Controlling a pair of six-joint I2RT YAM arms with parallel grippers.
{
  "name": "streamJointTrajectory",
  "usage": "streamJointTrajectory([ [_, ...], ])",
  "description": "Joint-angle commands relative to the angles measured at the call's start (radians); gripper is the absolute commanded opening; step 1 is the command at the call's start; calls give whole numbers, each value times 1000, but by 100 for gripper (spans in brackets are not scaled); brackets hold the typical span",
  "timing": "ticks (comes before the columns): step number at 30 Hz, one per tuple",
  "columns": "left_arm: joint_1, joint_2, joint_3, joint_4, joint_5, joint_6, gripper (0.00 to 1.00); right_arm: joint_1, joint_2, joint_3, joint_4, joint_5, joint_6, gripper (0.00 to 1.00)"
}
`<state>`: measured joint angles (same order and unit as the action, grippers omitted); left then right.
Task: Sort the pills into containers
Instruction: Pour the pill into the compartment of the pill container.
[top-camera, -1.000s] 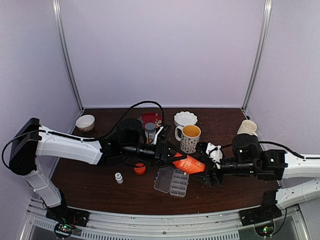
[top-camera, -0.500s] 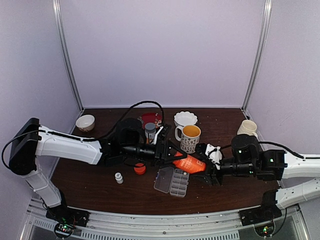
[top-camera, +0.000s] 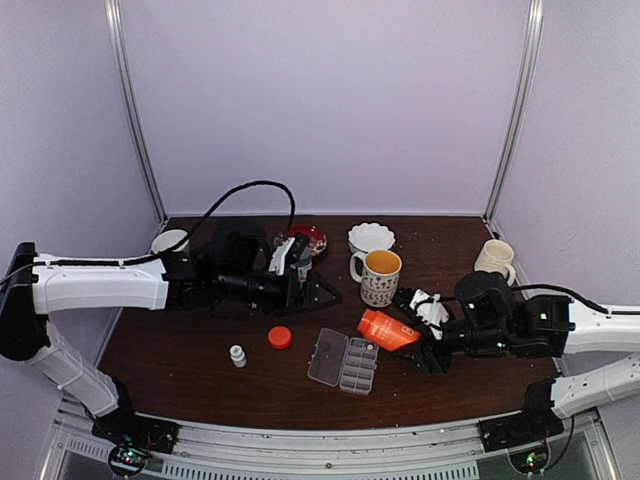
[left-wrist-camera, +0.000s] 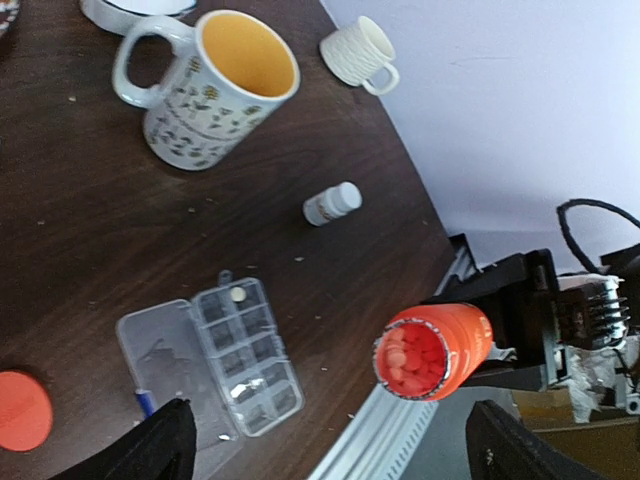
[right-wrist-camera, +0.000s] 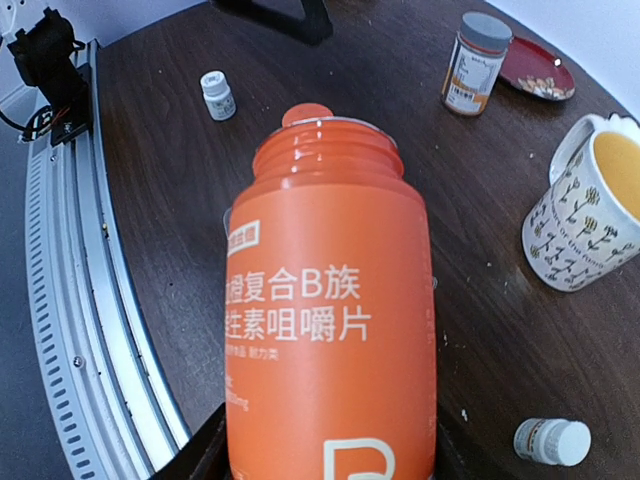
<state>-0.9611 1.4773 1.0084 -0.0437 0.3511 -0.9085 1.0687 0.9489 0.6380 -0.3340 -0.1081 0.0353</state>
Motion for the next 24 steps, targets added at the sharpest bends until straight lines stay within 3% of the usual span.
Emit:
streamJointTrajectory([
  [1,30,-14,-23,-122,-164,132,98,-8,35,52,-91,26,90,28],
  [3,60,10,-73,-55,-143,141,97,-13,60,69,-121,23,98,28],
  [11,82,168,-96,112,-35,228,75,-85,159,92,-173,-41,112,26],
  [24,82,291,-107,192,31,206,70,-188,314,124,-169,-118,152,24],
])
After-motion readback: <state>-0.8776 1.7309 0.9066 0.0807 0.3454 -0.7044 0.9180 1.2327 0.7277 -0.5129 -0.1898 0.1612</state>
